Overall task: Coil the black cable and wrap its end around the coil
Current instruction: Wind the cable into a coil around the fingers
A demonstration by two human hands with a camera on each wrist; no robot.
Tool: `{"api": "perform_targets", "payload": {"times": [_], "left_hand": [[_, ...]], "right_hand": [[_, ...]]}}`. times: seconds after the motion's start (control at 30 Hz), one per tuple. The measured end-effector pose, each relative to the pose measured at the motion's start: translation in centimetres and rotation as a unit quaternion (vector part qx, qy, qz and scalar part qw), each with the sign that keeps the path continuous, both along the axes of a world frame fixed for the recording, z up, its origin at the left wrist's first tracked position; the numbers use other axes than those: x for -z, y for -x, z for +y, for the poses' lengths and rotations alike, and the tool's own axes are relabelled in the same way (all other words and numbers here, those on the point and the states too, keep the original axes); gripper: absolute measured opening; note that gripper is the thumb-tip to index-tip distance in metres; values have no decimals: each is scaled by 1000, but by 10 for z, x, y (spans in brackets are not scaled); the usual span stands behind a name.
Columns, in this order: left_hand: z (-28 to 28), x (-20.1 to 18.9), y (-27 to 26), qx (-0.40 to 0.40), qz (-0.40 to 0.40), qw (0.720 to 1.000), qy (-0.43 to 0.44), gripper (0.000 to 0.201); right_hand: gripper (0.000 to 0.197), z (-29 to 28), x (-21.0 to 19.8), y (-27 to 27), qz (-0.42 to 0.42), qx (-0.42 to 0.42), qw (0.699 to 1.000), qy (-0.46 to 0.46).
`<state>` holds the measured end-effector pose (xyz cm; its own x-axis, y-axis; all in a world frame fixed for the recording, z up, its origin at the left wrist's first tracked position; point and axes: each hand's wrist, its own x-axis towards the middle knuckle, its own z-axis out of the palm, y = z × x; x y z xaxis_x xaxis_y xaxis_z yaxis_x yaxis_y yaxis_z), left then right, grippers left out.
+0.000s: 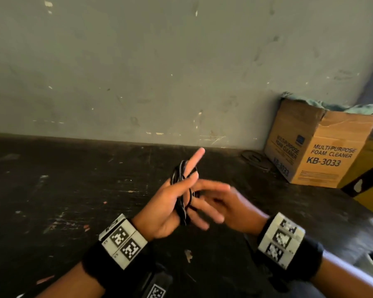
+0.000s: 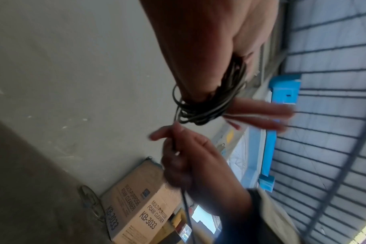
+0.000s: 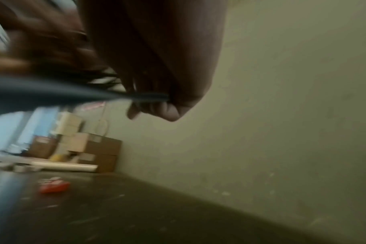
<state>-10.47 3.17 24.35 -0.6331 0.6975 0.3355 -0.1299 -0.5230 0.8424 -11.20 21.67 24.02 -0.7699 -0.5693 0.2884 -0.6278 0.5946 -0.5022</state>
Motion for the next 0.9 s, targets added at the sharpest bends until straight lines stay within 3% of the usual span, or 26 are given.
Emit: {"api": "perform_targets", "payload": {"times": [0.13, 0.23, 0.4, 0.5, 0.67, 0.77, 0.9], "left_hand": [[6, -5, 19, -131, 13, 991, 10, 62], [4, 4, 24, -191, 92, 971, 109, 64], [-4, 27, 13, -126, 94, 966, 206, 61], [-4, 34, 6, -80, 103, 960, 249, 75], [-2, 33, -8, -19, 104, 973, 205, 60], [-5, 25, -12, 5, 84, 982, 169, 50], [-8, 12, -11, 7, 33, 998, 47, 55]], "right_hand": [[18, -29, 11, -28, -78, -17, 991, -109], [19, -34, -9, -45, -21, 9, 992, -125], [10, -23, -69, -47, 54, -8, 978, -199], [11, -14, -97, -34, 89, -30, 973, -212], [23, -5, -119, -11, 136, -52, 965, -218], [24, 1, -100, 6, 121, -55, 974, -182], [22, 8, -54, 17, 42, -23, 997, -53]]}}
